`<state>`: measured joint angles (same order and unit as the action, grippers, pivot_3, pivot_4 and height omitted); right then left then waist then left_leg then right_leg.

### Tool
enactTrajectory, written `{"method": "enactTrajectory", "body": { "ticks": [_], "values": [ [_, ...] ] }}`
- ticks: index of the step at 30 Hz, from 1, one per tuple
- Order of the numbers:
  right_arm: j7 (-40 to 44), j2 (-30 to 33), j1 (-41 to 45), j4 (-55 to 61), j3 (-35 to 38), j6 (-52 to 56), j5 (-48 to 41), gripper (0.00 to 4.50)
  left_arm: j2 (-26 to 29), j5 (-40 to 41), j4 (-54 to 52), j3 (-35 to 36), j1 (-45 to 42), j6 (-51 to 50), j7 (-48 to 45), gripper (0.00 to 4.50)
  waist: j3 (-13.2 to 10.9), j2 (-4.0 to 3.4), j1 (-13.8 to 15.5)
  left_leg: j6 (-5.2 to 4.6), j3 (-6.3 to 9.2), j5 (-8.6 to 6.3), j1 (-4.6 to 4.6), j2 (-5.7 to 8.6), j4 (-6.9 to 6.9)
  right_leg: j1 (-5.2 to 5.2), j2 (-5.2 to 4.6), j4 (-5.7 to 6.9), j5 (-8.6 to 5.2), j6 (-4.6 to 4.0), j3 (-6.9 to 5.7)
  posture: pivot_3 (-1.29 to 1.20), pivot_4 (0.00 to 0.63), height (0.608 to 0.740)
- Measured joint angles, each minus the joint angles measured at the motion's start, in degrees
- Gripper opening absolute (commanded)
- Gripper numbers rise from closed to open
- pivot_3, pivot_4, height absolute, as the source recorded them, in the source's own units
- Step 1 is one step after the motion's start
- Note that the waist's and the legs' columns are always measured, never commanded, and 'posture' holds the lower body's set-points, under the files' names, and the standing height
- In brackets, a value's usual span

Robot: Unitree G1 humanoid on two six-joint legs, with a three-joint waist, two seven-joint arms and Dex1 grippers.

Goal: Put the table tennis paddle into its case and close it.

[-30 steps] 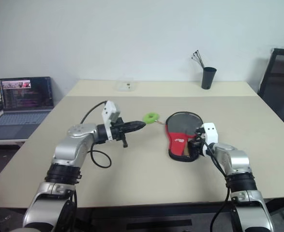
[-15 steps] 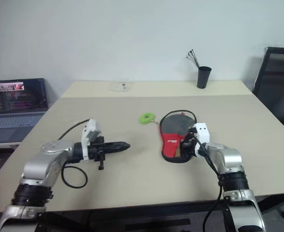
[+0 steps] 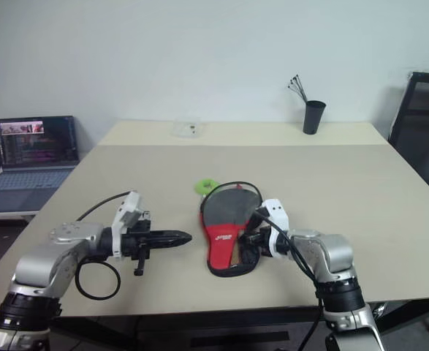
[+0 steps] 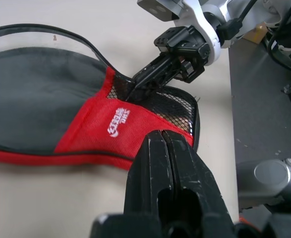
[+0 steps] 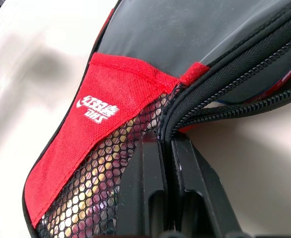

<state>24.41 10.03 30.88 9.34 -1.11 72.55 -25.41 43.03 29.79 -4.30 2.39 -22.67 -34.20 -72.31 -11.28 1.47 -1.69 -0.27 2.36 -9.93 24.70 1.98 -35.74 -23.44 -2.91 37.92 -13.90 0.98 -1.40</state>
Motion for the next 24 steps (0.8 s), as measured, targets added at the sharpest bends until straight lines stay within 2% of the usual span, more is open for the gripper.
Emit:
{"method": "enactTrajectory", "body": {
  "ticks": [8, 10, 15, 24],
  "values": [
    [-6.0, -4.0, -8.4, 14.5, 5.1, 11.5, -2.7, 0.01, 0.7, 1.7, -2.3, 0.0, 1.3, -1.4, 0.1, 0.0, 0.0, 0.0, 0.1, 0.02, 0.0, -0.01, 0.09, 0.03, 0.02, -0.11, -0.05, -0.02, -0.06, 0.05, 0.0, 0.0, 0.15, 0.74],
    [-7.4, -5.5, -9.8, 17.1, 6.4, 13.8, -2.9, 0.01, 0.7, 1.7, -2.3, 0.0, 1.3, -1.5, -0.2, 0.0, 0.0, 0.0, 0.1, 0.02, 0.0, -0.01, 0.09, 0.03, 0.03, -0.11, -0.05, -0.02, -0.23, -0.17, -0.01, 0.0, 0.15, 0.74],
    [-10.9, -9.5, -11.2, 20.7, 9.0, 17.9, -2.6, 0.01, 0.7, 1.8, -2.3, -0.1, 1.3, -1.5, -1.0, 0.0, 0.0, -0.01, 0.1, 0.02, 0.0, -0.02, 0.1, 0.03, 0.04, -0.12, -0.05, -0.04, -0.28, -0.25, -0.01, 0.0, 0.15, 0.74],
    [-13.9, -12.6, -13.1, 23.4, 11.2, 19.4, -2.4, 0.01, 0.7, 1.7, -2.2, -0.5, 1.2, -1.3, -1.1, 0.0, 0.0, 0.0, 0.1, 0.03, 0.0, -0.02, 0.1, 0.03, 0.09, -0.11, -0.06, -0.12, -0.29, -0.24, -0.01, 0.0, 0.15, 0.74]
  ]
}}
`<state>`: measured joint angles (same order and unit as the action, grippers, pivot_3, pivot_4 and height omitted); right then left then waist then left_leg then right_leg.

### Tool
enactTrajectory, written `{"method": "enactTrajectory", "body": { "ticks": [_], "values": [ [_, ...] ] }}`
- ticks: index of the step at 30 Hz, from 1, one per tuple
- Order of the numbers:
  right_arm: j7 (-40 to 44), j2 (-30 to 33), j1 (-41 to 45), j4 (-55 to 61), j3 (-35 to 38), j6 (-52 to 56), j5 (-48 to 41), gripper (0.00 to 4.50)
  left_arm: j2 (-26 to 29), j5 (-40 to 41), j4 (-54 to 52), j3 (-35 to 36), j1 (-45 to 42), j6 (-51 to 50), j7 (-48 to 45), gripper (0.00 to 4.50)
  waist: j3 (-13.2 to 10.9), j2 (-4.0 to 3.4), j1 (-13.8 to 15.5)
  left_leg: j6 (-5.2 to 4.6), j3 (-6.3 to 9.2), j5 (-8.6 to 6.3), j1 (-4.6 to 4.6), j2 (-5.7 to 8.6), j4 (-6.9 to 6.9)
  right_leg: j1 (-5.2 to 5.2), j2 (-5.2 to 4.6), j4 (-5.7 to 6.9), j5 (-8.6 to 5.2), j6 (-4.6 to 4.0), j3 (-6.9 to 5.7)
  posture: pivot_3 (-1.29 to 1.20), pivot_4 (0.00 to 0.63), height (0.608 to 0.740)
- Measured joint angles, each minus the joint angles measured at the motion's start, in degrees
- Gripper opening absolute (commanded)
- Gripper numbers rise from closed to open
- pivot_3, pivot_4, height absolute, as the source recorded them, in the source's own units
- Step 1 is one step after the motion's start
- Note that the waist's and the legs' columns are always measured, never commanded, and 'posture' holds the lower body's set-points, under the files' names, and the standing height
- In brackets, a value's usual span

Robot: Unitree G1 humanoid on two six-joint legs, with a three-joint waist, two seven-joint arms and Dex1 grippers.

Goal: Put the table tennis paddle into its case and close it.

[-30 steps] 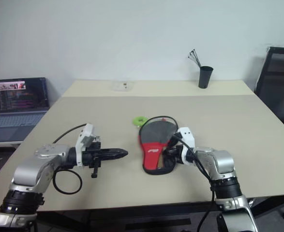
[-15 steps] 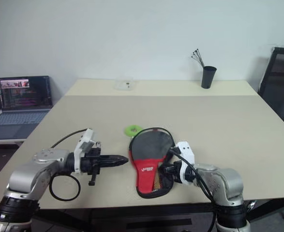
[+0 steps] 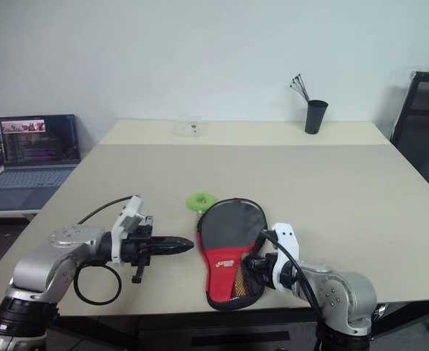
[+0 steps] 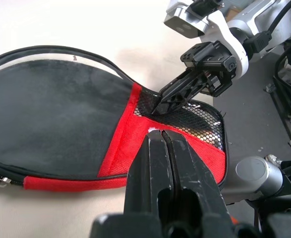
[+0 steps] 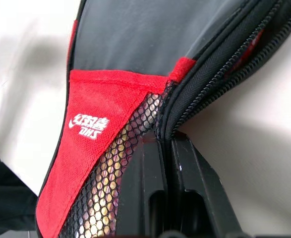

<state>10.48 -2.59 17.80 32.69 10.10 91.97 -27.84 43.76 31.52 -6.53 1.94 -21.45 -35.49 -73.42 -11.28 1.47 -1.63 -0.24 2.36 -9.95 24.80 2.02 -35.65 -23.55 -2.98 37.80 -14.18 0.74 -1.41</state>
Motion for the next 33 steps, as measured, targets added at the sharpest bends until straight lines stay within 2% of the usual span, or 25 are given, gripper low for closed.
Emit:
{"method": "enactTrajectory", "body": {
  "ticks": [10, 13, 16, 19, 23, 27, 30, 33],
  "values": [
    [-2.1, -2.1, -2.0, 1.4, 0.0, -0.2, -0.6, 0.01, 0.4, -0.1, 0.4, 0.0, 0.0, 1.0, -0.8, 0.0, 0.0, 0.0, 0.0, 0.0, 0.0, 0.0, 0.0, 0.0, 0.18, -0.01, 0.0, -0.11, -0.02, -0.03, -0.02, 0.0, 0.15, 0.74],
    [-2.4, -2.1, -2.0, 1.5, 0.0, 0.0, -0.6, 0.8, 0.5, -0.2, 0.4, 0.0, 0.0, 1.1, -0.9, 0.0, 0.0, 0.0, 0.0, 0.0, 0.0, 0.0, 0.0, 0.0, 0.21, -0.02, 0.0, -0.14, -0.03, -0.04, -0.03, 0.0, 0.15, 0.74],
    [-2.8, -0.7, -2.0, 2.3, -0.1, 0.1, -0.5, 1.82, 0.5, -0.2, 0.4, 0.0, 0.0, 1.2, -0.9, 0.0, 0.0, -0.01, 0.0, 0.0, 0.0, 0.0, 0.0, 0.0, 0.23, -0.03, 0.0, -0.14, -0.03, -0.04, -0.03, 0.0, 0.15, 0.74],
    [-0.4, 5.6, -0.3, 5.8, -1.7, 0.1, -1.9, 2.9, 0.5, -0.2, 0.7, 0.0, 0.0, 1.3, -0.9, 0.0, 0.0, -0.02, 0.0, 0.0, -0.01, 0.0, 0.0, 0.02, 0.23, -0.03, -0.02, -0.15, -0.03, -0.03, -0.03, 0.0, 0.15, 0.74],
    [4.5, 10.8, 3.8, 9.9, -2.1, 0.1, -6.5, 4.34, 0.4, -0.2, 1.3, 0.0, 0.0, 1.3, -0.7, 0.0, 0.0, -0.02, -0.1, -0.01, 0.02, 0.0, -0.01, 0.0, 0.28, -0.03, -0.01, -0.14, -0.05, -0.07, -0.08, 0.0, 0.15, 0.74],
    [9.7, 14.6, 7.4, 11.1, -0.8, 0.1, -12.3, 4.46, 0.4, -0.2, 1.7, 0.0, 0.0, 1.3, 0.3, 0.0, 0.0, 0.0, 0.0, -0.01, 0.02, 0.01, -0.01, 0.0, 0.33, -0.02, -0.02, -0.17, -0.04, -0.04, -0.12, 0.0, 0.15, 0.74],
    [11.8, 17.1, 10.6, 9.6, 0.1, -0.2, -13.7, 4.46, 0.1, -0.3, 2.3, 0.0, -0.4, 1.3, 1.7, 0.0, 0.0, 0.01, 0.0, -0.01, 0.02, 0.01, -0.01, 0.01, 0.34, -0.01, -0.02, -0.17, -0.04, -0.04, -0.13, 0.0, 0.15, 0.74],
    [12.6, 18.5, 13.3, 4.6, -2.5, -4.9, -12.7, 4.46, -1.6, -1.5, 4.8, 0.5, -2.2, 2.8, 5.5, 0.0, 0.0, 0.01, 0.0, -0.01, 0.07, 0.01, -0.01, 0.0, 0.34, 0.0, -0.02, -0.16, -0.04, -0.05, -0.2, 0.0, 0.15, 0.74]
  ]
}}
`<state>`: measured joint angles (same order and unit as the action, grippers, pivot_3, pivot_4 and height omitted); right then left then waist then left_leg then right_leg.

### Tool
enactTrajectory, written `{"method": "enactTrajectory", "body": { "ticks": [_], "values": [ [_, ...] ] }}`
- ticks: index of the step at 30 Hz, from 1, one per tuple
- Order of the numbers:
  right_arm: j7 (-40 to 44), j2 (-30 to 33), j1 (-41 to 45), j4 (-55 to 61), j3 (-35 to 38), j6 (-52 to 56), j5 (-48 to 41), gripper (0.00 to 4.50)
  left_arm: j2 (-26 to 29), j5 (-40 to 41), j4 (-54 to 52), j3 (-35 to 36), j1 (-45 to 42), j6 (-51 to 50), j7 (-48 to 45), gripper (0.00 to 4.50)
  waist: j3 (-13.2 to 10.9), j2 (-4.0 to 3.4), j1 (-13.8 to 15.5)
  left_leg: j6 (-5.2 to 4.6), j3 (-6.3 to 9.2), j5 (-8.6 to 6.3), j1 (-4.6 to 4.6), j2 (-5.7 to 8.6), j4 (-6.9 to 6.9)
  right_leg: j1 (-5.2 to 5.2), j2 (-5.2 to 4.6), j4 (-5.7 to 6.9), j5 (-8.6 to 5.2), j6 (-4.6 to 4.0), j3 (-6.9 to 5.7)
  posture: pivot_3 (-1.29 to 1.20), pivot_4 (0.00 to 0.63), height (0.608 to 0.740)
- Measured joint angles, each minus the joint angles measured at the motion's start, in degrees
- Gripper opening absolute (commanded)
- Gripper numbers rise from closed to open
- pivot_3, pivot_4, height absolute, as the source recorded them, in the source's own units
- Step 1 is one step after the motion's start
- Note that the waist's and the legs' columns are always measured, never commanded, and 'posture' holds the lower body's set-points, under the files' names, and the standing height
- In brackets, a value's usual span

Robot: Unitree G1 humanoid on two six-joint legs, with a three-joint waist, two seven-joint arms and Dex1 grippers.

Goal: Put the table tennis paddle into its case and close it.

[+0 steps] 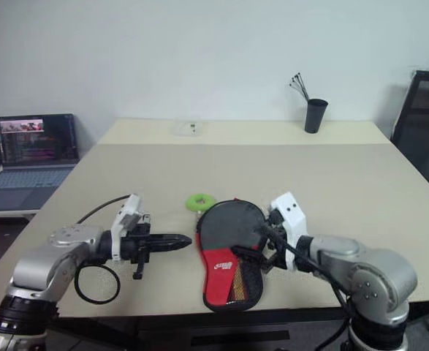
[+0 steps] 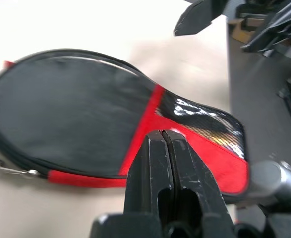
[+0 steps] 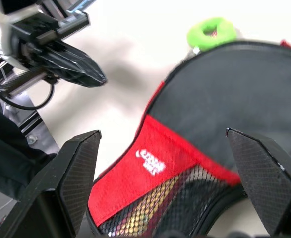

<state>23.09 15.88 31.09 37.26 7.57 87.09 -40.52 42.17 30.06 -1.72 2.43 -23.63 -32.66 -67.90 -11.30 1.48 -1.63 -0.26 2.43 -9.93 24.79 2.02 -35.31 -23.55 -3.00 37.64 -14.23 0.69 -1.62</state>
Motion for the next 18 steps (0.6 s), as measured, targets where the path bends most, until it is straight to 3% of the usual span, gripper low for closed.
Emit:
{"method": "enactTrajectory", "body": {
  "ticks": [7, 8, 12, 18],
  "values": [
    [1.8, -0.3, 0.9, -17.1, -15.0, -19.1, 9.4, 4.46, -3.3, -6.4, 8.0, 1.7, -4.9, 6.1, 11.9, 0.0, 0.0, 0.03, -0.1, 0.0, 0.01, 0.01, 0.0, 0.04, 0.08, 0.01, -0.01, 0.0, 0.16, 0.27, -0.08, 0.0, 0.15, 0.74],
    [1.8, -0.9, 0.9, -19.3, -16.3, -21.1, 10.7, 4.49, -3.5, -7.1, 9.1, 1.7, -5.2, 6.6, 12.8, 0.18, 0.0, 0.03, 0.0, 0.0, 0.03, 0.01, 0.01, 0.06, 0.08, 0.0, -0.01, 0.02, 0.17, 0.26, -0.1, 0.0, 0.15, 0.74],
    [1.7, -2.1, 0.8, -24.2, -19.7, -26.2, 14.2, 4.5, -4.5, -9.1, 13.7, 1.7, -7.8, 6.6, 16.3, 1.29, 0.0, 0.04, 0.1, 0.0, 0.14, 0.01, 0.02, 0.1, 0.07, 0.02, -0.03, 0.07, 0.22, 0.18, -0.21, 0.0, 0.15, 0.74],
    [1.8, -3.1, 0.4, -24.2, -20.5, -27.9, 14.8, 4.5, -6.7, -11.8, 20.7, 0.1, -13.3, 7.1, 17.2, 3.5, 0.0, 0.05, 0.2, 0.04, 0.32, 0.04, 0.01, 0.13, 0.05, 0.08, -0.03, 0.11, 0.17, 0.28, -0.36, 0.0, 0.15, 0.74]
  ]
}}
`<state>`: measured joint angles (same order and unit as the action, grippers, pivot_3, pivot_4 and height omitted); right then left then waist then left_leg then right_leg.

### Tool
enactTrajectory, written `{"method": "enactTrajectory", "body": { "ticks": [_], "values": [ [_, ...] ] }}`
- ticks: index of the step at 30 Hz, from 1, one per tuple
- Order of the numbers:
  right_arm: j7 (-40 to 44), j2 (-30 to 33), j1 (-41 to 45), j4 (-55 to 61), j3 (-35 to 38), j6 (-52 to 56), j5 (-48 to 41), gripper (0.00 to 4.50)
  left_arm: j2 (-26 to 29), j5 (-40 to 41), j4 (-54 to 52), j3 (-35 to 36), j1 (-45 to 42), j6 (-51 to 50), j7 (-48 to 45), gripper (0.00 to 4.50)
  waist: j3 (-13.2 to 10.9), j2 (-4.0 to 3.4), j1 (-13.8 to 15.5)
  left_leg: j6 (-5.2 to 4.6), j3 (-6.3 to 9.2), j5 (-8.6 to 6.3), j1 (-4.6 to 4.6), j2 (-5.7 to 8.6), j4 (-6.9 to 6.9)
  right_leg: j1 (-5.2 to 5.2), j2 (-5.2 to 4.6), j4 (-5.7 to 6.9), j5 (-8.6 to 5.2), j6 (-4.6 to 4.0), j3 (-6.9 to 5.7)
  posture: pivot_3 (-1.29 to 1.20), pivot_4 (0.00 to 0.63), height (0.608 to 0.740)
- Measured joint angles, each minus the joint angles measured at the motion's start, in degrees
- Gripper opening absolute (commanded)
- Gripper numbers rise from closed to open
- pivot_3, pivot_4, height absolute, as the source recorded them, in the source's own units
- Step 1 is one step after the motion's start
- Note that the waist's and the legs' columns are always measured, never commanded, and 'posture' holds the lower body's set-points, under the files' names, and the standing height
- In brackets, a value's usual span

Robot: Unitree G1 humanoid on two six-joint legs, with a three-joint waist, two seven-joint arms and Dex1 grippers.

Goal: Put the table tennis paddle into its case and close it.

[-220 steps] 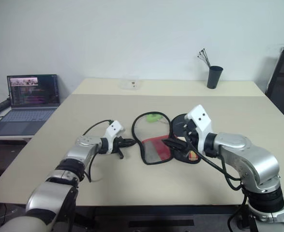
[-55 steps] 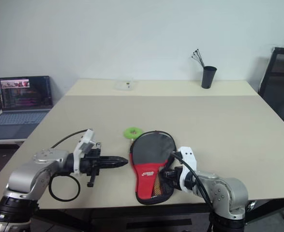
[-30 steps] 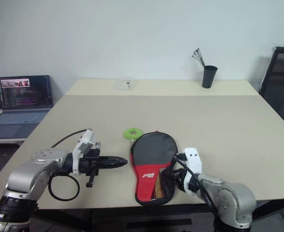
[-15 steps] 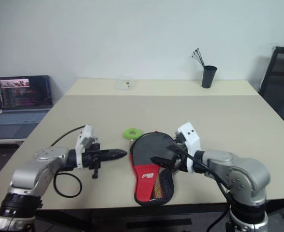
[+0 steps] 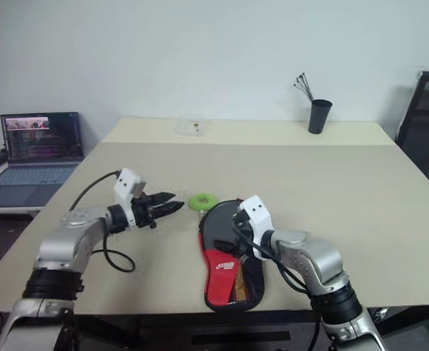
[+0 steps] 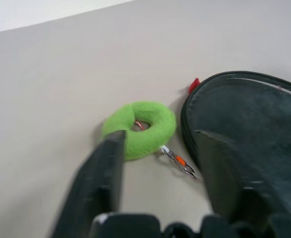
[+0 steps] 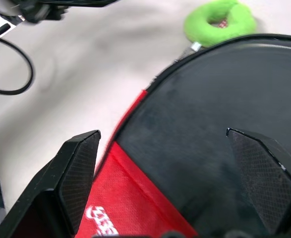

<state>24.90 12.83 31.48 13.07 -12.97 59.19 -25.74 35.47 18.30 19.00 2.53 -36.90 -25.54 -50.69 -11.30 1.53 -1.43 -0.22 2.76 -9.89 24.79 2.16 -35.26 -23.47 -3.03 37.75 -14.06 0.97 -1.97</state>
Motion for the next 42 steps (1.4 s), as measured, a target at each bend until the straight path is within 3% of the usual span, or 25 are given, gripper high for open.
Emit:
{"method": "enactTrajectory", "body": {
  "ticks": [2, 3, 19, 26, 29, 40, 42],
  "values": [
    [0.0, -0.2, -0.5, 0.0, -0.7, -0.1, 0.3, 4.5, -1.7, -0.9, 4.4, -0.4, -2.6, 0.1, 0.1, 4.3, 0.0, 0.0, 0.0, 0.05, 0.03, 0.04, 0.0, 0.0, 0.0, 0.0, 0.0, 0.02, 0.0, 0.0, -0.03, 0.0, 0.15, 0.74],
    [0.0, -0.3, -0.7, 0.0, -1.0, -0.1, 0.4, 4.5, -2.4, -1.2, 6.5, -0.6, -4.0, 0.1, 0.1, 4.47, 0.0, 0.01, 0.1, 0.06, 0.06, 0.05, 0.0, 0.01, -0.01, 0.0, 0.0, 0.03, 0.0, 0.0, -0.05, 0.0, 0.15, 0.74],
    [-0.3, -2.7, -1.2, 0.1, -2.5, -0.6, 2.5, 4.5, -11.1, -14.1, 44.4, -5.1, -23.7, 13.0, 5.6, 4.47, 0.0, 0.05, -0.2, 0.09, 0.04, 0.07, 0.0, 0.08, -0.09, -0.02, 0.0, 0.23, 0.0, 0.04, -0.2, 0.0, 0.15, 0.74],
    [-1.3, -3.0, -1.2, 0.1, -2.5, -0.6, 2.7, 4.5, -12.8, -17.1, 51.7, -5.0, -26.6, 14.7, 7.7, 4.47, 0.0, 0.06, -0.1, 0.09, 0.06, 0.07, 0.0, 0.08, -0.14, -0.01, 0.0, 0.26, 0.0, 0.04, -0.22, 0.0, 0.15, 0.74],
    [-1.5, -3.0, -1.2, 0.1, -2.4, -0.6, 3.0, 4.5, -13.1, -17.7, 52.4, -4.7, -26.8, 15.1, 7.6, 3.9, 0.0, 0.06, -0.1, 0.09, 0.07, 0.07, 0.0, 0.08, -0.21, 0.02, 0.0, 0.29, 0.0, 0.05, -0.22, 0.0, 0.15, 0.74],
    [-2.8, -3.5, -0.7, -1.1, -2.5, -3.0, 5.3, 4.5, -14.3, -17.8, 52.7, -3.8, -26.3, 16.1, 7.3, 0.28, 0.0, 0.06, -0.3, 0.09, 0.09, 0.07, -0.02, 0.04, -0.54, 0.12, 0.03, 0.38, 0.02, 0.08, -0.22, 0.0, 0.15, 0.74],
    [-2.9, -3.8, 0.2, -3.5, -2.9, -4.8, 6.9, 4.5, -14.3, -17.8, 52.5, -3.5, -26.1, 16.1, 7.3, 0.03, 0.0, 0.06, -0.4, 0.09, 0.09, 0.07, -0.05, 0.03, -0.55, 0.14, 0.04, 0.41, 0.03, 0.09, -0.22, 0.0, 0.15, 0.74]
  ]
}}
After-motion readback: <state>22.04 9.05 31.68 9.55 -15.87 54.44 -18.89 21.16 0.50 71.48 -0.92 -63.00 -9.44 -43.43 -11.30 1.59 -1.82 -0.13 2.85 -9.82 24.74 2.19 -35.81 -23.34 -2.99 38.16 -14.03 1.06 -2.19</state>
